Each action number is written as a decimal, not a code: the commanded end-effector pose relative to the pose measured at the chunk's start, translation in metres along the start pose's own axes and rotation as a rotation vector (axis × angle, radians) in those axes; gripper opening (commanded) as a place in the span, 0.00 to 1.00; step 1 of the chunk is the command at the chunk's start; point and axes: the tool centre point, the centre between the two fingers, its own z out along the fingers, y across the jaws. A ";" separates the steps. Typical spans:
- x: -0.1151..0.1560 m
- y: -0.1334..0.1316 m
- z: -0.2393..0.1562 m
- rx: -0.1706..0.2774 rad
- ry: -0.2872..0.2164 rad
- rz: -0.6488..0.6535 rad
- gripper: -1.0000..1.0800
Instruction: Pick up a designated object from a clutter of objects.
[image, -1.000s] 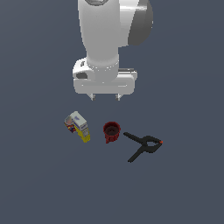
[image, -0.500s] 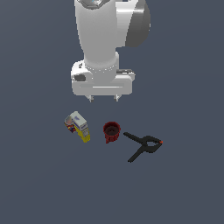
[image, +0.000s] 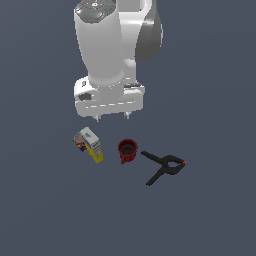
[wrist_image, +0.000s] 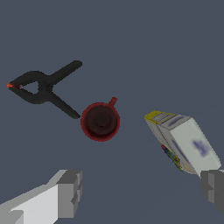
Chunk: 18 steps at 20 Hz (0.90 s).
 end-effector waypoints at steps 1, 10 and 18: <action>0.001 0.008 0.005 0.000 0.004 -0.045 0.96; 0.001 0.040 0.026 -0.003 0.021 -0.216 0.96; 0.000 0.068 0.044 -0.011 0.035 -0.367 0.96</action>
